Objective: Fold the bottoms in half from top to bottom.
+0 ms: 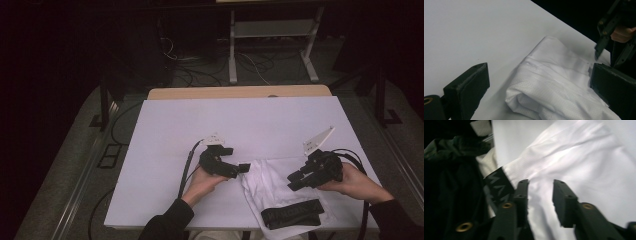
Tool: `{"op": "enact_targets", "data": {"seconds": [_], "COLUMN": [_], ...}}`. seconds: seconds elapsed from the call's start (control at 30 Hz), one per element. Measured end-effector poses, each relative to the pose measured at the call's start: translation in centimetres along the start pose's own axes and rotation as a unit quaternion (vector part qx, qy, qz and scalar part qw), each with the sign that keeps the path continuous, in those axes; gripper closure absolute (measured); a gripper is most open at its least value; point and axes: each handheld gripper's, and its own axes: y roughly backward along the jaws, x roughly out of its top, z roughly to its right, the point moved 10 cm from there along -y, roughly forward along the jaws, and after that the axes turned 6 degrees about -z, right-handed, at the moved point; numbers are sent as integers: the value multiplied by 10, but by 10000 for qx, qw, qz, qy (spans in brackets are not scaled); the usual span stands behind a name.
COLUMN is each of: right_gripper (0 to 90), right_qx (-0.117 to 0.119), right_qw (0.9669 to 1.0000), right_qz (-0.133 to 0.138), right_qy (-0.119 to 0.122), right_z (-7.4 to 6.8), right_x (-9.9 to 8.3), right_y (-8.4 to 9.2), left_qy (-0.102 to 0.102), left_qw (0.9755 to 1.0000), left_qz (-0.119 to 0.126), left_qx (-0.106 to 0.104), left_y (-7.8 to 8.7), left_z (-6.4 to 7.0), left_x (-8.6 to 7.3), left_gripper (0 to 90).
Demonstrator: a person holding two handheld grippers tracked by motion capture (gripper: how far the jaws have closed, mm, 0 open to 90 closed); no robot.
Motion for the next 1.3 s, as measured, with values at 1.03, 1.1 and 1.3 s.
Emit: {"op": "enact_targets", "data": {"seconds": [1.03,1.1,1.3], "right_gripper": [95,101,130], "right_qx": [-776,-814,-866], "right_qw": [9846,9835,9800], "right_qz": [857,818,815], "right_qy": [-1314,-1395,-1597], "right_z": [96,102,116], "right_x": [-9,-13,-20], "right_y": [17,16,15], "left_qy": [429,478,531], "left_qw": [9983,9978,9969], "left_qz": [-399,-447,-584], "left_qx": [78,58,-21], "left_y": [-13,-15,-19], "left_z": [-21,-21,-20], "left_x": [-10,-11,-13], "left_gripper": [0,0,0]}}
